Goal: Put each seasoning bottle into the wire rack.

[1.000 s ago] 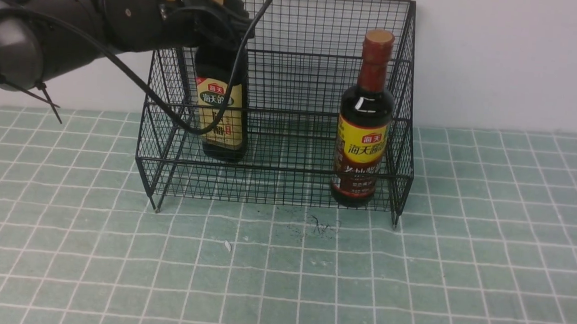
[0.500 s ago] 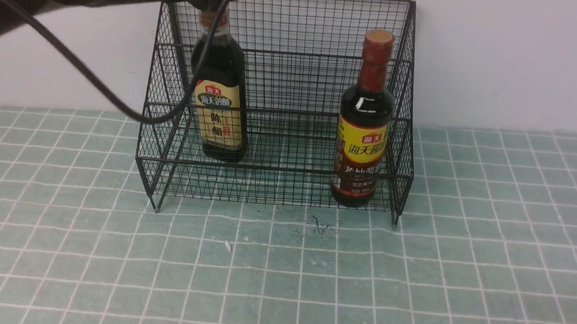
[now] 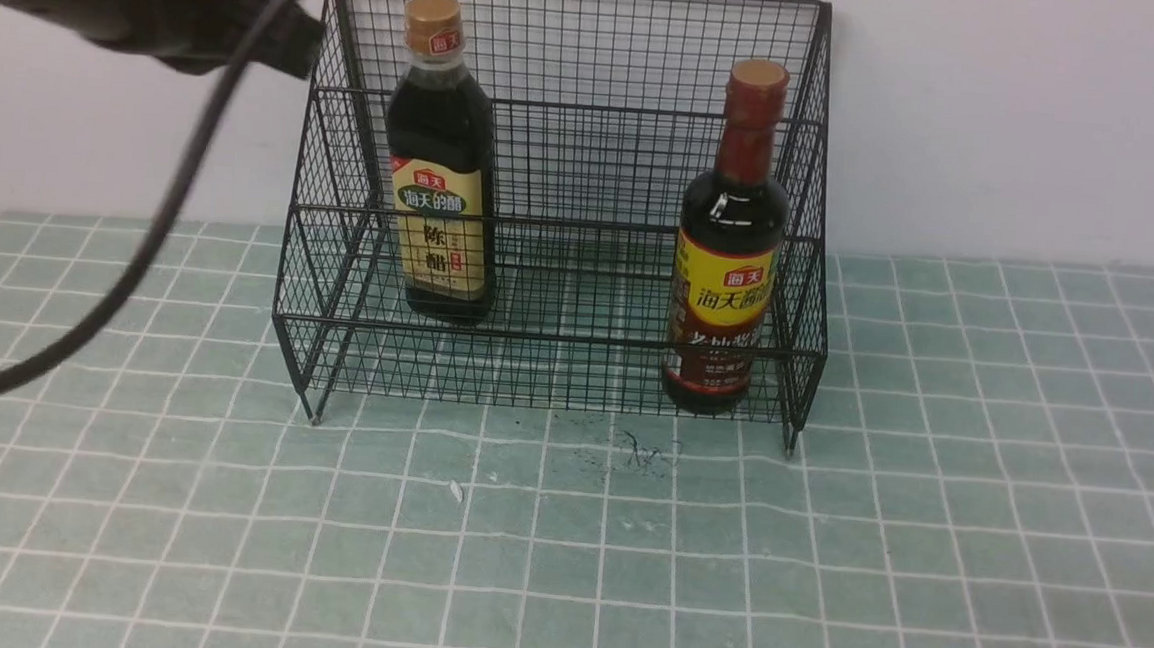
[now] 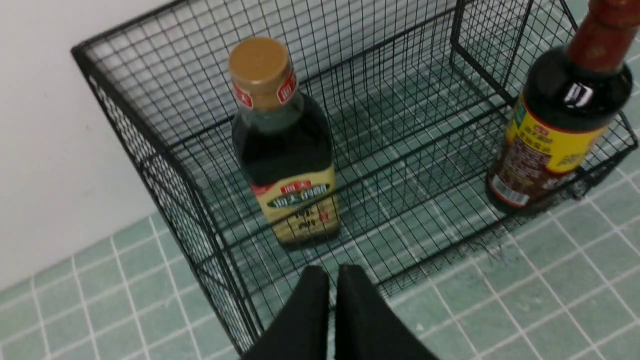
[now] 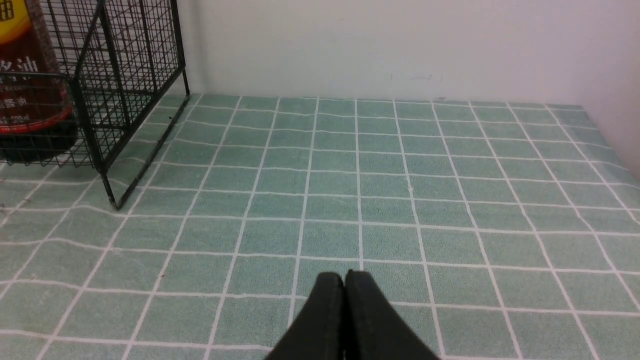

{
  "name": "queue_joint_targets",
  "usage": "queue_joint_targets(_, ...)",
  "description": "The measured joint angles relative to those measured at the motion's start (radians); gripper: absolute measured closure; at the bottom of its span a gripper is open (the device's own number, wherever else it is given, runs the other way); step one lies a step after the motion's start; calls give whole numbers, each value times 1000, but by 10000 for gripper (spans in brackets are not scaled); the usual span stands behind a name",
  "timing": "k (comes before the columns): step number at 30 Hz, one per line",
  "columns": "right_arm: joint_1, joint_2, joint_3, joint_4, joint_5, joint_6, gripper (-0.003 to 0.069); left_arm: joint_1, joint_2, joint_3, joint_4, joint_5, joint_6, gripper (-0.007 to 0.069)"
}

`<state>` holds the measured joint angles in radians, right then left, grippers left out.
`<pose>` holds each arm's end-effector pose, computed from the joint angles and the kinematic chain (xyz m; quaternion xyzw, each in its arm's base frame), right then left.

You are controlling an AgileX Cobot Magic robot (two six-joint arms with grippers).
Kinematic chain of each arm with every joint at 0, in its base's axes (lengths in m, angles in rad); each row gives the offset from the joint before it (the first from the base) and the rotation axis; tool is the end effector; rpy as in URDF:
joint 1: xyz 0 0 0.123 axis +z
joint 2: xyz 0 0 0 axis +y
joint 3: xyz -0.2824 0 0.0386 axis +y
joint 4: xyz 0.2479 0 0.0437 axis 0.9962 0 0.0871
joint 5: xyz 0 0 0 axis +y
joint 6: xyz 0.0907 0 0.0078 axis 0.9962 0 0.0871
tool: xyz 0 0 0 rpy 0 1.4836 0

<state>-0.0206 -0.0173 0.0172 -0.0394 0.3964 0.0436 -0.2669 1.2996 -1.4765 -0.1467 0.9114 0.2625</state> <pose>0.0515 -0.0025 0.1726 0.0157 0.8073 -0.0101 0.5899 0.2579 -0.0814 0.4378 0.2197 0.8655 -0.0728 0.4442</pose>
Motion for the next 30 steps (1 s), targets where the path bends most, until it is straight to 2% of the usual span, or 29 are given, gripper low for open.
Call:
queue_joint_targets(4,0,0,0,0,0,0,672,1,-184,150,5,-18,-50,631)
queue_joint_targets(8,0,0,0,0,0,0,672,1,-350,310,5,-97,-91,631)
queue_joint_targets(11,0,0,0,0,0,0,672,1,-558,514,3,-198,-132,631)
queue_joint_targets(15,0,0,0,0,0,0,672,1,-772,675,2,-240,-163,631)
queue_joint_targets(23,0,0,0,0,0,0,672,1,-1034,827,2,-228,-170,631)
queue_joint_targets(30,0,0,0,0,0,0,672,1,-1130,839,9,-180,-170,631)
